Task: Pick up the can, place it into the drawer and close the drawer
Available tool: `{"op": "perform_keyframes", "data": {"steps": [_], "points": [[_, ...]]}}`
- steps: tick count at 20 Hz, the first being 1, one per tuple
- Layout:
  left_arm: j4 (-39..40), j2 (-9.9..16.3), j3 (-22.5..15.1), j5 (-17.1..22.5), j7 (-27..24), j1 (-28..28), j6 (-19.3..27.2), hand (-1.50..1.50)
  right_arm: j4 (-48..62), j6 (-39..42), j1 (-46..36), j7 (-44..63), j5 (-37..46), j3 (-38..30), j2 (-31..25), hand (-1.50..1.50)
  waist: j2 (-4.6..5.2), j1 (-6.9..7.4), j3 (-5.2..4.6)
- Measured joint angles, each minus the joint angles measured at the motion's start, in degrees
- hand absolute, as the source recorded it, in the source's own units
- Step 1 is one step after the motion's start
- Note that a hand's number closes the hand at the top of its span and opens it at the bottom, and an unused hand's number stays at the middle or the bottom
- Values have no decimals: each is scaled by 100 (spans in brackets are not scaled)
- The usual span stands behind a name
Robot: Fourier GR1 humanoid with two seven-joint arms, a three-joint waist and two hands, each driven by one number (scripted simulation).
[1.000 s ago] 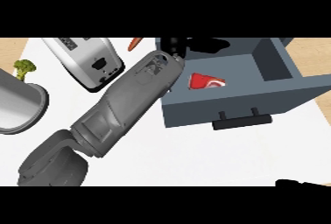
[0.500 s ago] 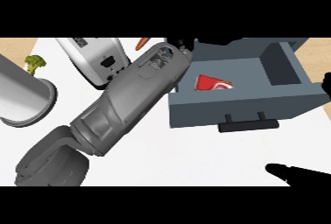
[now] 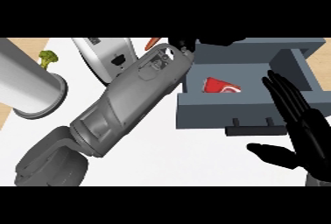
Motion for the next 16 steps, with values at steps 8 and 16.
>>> {"op": "perform_keyframes", "data": {"steps": [8,16], "points": [[-572,431,-18,-246,501,212,-84,-150,1607,-991,-461,-91,1020,209,357,-150,-53,190,1],[-1524,1247,-94,-528,1150,591,-211,-150,3276,-1995,-1276,-487,1371,-145,485,-150,-127,282,-75]]}}
